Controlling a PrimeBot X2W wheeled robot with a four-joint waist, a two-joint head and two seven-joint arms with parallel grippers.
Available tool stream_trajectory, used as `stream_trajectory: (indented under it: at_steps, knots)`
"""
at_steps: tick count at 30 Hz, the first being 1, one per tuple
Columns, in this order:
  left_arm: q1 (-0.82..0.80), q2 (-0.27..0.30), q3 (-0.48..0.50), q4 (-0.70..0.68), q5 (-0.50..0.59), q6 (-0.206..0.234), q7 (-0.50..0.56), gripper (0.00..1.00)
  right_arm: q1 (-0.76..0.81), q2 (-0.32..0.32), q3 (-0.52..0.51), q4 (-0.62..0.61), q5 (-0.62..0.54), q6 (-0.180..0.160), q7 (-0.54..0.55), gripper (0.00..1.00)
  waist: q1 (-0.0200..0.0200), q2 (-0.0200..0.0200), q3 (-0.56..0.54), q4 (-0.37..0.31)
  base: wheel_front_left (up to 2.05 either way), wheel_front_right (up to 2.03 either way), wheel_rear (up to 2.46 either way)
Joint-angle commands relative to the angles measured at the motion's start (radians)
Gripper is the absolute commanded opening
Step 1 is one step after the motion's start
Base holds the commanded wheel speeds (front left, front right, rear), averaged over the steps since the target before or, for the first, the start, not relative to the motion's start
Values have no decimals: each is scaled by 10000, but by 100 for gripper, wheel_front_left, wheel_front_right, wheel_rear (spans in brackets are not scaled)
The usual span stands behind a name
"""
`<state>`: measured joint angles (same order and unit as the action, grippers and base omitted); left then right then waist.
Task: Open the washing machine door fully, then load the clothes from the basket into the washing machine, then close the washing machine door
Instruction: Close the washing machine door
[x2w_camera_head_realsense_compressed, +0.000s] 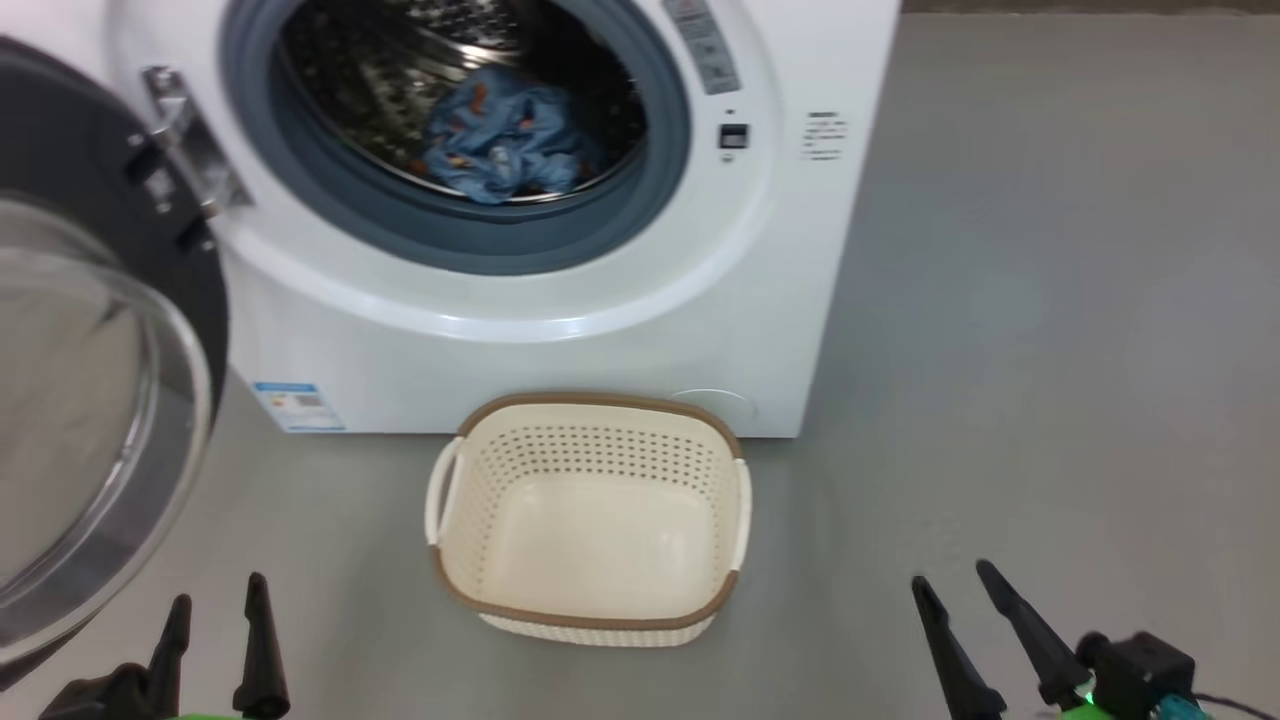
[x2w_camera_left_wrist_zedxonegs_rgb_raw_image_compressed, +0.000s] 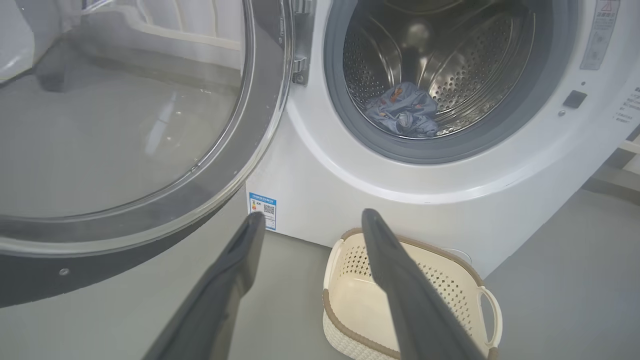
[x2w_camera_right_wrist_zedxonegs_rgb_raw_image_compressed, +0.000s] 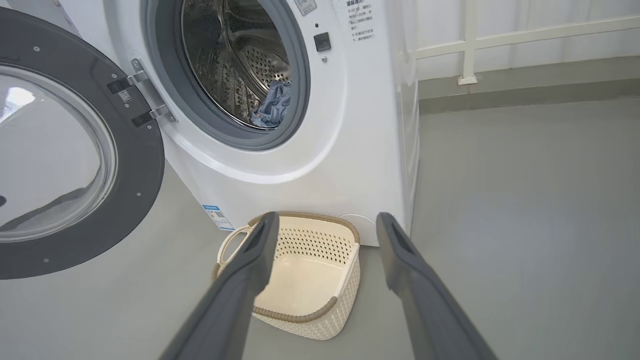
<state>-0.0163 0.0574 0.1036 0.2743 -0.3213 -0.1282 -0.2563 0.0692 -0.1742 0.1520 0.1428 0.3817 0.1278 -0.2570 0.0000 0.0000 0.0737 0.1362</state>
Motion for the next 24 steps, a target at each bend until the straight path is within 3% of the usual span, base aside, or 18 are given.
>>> stream_trajectory:
  at_steps: [1, 13, 24]
  knots:
    - [0, 103, 401, -222, 15, -25, -55, 100, -466, -173, 333, -157, 94, 29, -48, 100, 0, 0, -37, 607, 0, 0, 0]
    - [224, -52, 556, -208, -95, -25, -55, 100, -1188, -439, 1100, 219, 250, 29, -48, 100, 0, 0, -113, 2528, 0, 0, 0]
    - [449, -69, 652, -195, -438, -25, -55, 100, -1533, -552, 1708, 478, 353, 29, -48, 100, 0, 0, -249, 3616, 0, 0, 0]
